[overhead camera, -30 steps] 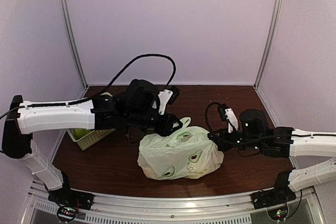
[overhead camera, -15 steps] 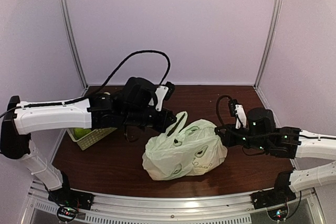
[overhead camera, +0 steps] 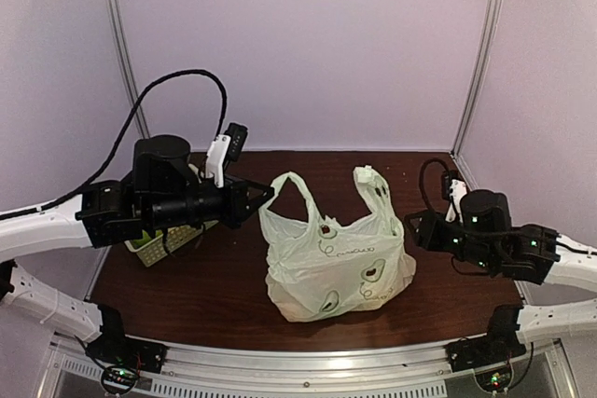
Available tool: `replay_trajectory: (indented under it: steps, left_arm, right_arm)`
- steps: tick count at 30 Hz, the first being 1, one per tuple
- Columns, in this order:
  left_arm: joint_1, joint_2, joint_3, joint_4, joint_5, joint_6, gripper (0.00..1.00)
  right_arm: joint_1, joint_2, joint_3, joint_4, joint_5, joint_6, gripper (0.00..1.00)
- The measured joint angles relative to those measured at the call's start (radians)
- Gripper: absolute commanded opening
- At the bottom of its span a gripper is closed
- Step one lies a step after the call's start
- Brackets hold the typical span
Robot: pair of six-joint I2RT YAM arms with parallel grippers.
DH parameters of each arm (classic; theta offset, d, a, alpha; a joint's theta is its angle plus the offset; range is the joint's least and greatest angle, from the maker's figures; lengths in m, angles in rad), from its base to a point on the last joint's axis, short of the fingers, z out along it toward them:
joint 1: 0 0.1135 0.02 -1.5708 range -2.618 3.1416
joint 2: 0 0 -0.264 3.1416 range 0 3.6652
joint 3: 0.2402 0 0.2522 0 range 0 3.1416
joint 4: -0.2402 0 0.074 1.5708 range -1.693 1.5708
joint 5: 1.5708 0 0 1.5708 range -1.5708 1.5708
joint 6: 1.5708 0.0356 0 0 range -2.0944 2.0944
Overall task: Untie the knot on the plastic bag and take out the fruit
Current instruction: Untie the bag handles from the takeout bag, then adjust the takeout bag at the center of the board.
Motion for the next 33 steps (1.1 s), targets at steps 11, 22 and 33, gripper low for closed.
replay_trajectory:
  steps: [11,22,33]
  left_arm:
    - [0.000,-0.034,-0.037,0.066,0.084,0.013,0.00]
    - [0.000,0.018,-0.037,0.082,0.127,-0.005,0.00]
    - [0.000,0.026,-0.037,0.097,0.150,-0.025,0.00]
  right_arm:
    - [-0.004,0.094,0.361,-0.187,-0.140,-0.319,0.78]
    - [0.020,0.332,0.575,-0.311,-0.388,-0.587,0.80]
    - [0.037,0.552,0.677,-0.340,-0.392,-0.721,0.76]
